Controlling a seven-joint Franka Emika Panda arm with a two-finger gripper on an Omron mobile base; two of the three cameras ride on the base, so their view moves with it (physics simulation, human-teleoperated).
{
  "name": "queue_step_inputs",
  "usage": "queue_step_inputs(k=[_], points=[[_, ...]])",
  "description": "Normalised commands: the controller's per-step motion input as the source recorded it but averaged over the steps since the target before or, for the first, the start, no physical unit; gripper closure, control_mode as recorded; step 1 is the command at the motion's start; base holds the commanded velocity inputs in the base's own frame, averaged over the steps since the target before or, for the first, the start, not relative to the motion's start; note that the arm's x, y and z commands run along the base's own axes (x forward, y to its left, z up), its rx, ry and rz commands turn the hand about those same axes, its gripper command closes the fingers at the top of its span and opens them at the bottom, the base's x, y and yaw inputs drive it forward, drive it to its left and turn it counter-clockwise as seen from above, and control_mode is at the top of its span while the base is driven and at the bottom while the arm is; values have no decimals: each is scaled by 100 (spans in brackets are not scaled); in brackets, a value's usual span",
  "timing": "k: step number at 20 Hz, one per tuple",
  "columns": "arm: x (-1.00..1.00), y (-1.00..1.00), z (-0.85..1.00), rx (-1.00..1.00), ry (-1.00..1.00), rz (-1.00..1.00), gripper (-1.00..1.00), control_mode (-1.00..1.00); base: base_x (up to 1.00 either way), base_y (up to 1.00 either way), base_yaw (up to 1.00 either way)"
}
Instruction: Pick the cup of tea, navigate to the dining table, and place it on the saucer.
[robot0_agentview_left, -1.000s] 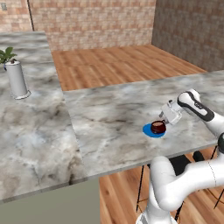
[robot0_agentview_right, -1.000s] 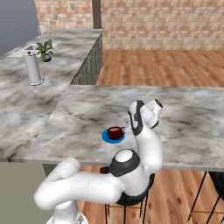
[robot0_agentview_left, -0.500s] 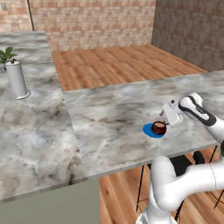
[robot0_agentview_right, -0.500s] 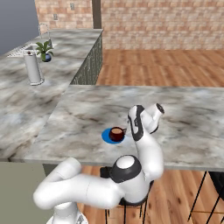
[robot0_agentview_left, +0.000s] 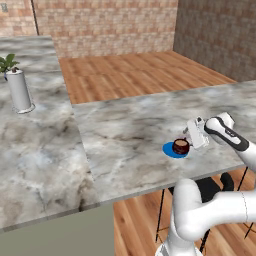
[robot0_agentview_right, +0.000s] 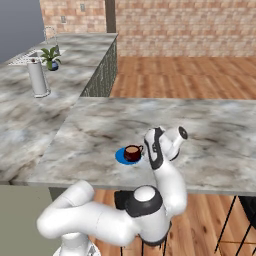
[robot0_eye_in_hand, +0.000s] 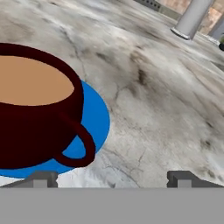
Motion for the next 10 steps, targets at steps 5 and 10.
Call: queue_step_inputs(k=[5,10], points=[[0,0,24,0,0,0,-100,-100,0,0,0],[-2,-10,28,0,0,0,-100,-100,0,0,0]])
